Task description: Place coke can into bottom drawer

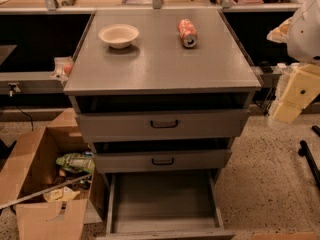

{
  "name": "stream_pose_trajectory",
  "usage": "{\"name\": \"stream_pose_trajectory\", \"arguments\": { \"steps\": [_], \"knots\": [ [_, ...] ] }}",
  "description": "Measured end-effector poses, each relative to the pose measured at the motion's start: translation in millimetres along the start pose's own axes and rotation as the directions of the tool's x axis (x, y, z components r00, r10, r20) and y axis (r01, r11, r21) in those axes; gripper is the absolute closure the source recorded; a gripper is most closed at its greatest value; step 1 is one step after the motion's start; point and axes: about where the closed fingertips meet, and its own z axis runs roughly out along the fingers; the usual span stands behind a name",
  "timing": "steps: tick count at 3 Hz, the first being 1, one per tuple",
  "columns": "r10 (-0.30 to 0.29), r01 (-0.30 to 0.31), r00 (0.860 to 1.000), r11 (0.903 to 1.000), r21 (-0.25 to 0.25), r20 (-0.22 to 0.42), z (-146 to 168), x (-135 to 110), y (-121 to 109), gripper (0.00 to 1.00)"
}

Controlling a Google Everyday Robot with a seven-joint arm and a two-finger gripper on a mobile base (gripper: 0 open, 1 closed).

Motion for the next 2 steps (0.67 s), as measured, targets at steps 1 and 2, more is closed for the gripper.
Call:
{"name": "stream_pose_trajectory", "arguments": {
  "steps": [1,2],
  "knots": [
    [0.003,-0.003,1.000,1.0000,0.005,0.004,0.0,-0.1,-1.4,0.00],
    [0.056,-0.058,0.995,0.9982,0.016,0.082,28.6,-2.8,-35.2,0.00]
  ]
}}
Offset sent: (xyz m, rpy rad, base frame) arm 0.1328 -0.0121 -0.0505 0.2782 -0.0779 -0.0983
